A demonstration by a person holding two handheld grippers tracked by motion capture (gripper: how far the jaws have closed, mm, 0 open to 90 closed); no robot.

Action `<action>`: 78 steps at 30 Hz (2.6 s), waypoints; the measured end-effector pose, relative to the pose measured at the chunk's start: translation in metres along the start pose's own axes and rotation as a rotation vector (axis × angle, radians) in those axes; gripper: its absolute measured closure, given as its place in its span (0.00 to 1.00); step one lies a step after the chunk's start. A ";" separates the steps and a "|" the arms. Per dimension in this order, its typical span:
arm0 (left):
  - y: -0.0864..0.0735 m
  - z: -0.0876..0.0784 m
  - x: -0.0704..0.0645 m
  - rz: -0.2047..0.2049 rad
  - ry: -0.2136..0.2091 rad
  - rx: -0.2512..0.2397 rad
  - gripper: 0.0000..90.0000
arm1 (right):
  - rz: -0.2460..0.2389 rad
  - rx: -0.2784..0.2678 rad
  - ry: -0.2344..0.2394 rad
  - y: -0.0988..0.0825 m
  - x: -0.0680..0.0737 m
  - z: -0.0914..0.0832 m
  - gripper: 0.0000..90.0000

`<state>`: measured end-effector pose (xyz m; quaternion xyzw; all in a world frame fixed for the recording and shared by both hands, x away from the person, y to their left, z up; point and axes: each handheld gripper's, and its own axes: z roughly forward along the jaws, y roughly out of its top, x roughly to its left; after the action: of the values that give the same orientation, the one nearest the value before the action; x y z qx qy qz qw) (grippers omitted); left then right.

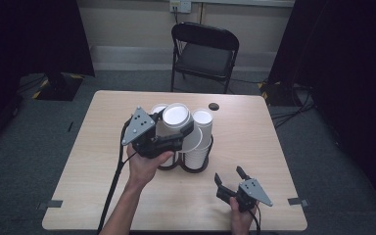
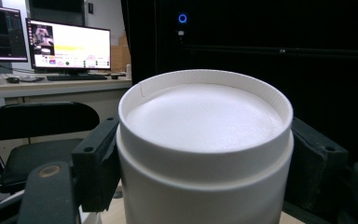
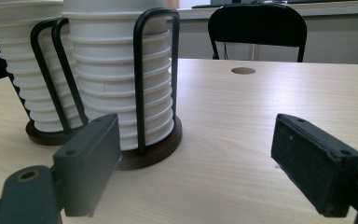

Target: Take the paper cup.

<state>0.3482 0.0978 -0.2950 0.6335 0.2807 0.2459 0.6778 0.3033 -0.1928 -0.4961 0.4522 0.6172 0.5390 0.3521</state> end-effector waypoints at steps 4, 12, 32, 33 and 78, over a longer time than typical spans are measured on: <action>-0.008 -0.008 0.001 -0.014 -0.016 0.016 0.26 | 0.000 0.006 0.000 0.000 0.000 0.000 0.17; -0.039 -0.014 0.004 -0.028 -0.032 0.092 0.26 | -0.003 0.013 0.003 0.001 0.000 0.001 0.17; -0.095 -0.037 0.016 -0.174 0.016 0.132 0.26 | -0.047 0.065 0.105 0.002 0.017 0.001 0.25; -0.103 -0.039 0.018 -0.196 0.025 0.137 0.26 | -0.040 0.058 0.151 0.002 0.025 0.000 0.26; -0.161 -0.060 0.025 -0.694 -0.208 0.123 0.25 | -0.178 -0.069 0.489 0.009 0.091 0.023 0.75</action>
<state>0.3207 0.1460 -0.4593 0.5619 0.4226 -0.0818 0.7064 0.2954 -0.0994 -0.4865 0.2401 0.7025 0.6201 0.2536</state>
